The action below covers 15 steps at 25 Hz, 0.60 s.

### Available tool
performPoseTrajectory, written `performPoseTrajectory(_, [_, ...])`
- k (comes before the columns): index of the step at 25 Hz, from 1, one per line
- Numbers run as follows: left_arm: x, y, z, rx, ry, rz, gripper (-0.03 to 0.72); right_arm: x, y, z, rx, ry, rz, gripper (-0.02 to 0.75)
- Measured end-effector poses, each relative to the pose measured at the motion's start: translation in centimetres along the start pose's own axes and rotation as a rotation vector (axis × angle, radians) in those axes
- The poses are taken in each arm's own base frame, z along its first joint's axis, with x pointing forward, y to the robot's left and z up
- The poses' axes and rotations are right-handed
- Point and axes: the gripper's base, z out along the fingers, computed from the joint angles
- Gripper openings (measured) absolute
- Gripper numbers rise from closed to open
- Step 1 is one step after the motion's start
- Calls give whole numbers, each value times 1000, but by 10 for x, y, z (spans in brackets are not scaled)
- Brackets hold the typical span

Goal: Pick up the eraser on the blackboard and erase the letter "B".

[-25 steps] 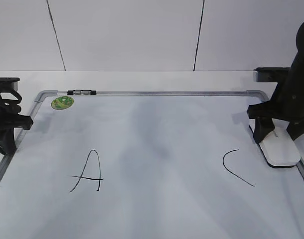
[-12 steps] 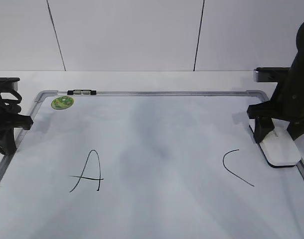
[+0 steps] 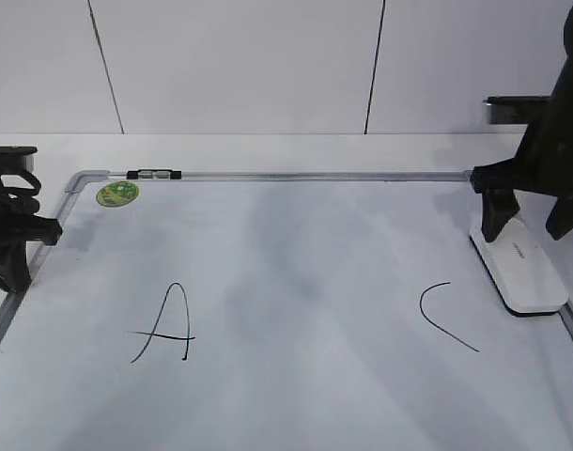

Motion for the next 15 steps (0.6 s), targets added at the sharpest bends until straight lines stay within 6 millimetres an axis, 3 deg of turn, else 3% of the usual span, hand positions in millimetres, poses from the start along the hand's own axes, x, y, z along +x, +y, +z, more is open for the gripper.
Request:
performPoseTrajectory(8, [-1,0,0,0,-6,2,34,-21,2,-47,-22,-80,10,605])
performPoseTrajectory(15, [-1,1,0,-11,-6,35,240,-22,10,-53,-122,-87,41,559])
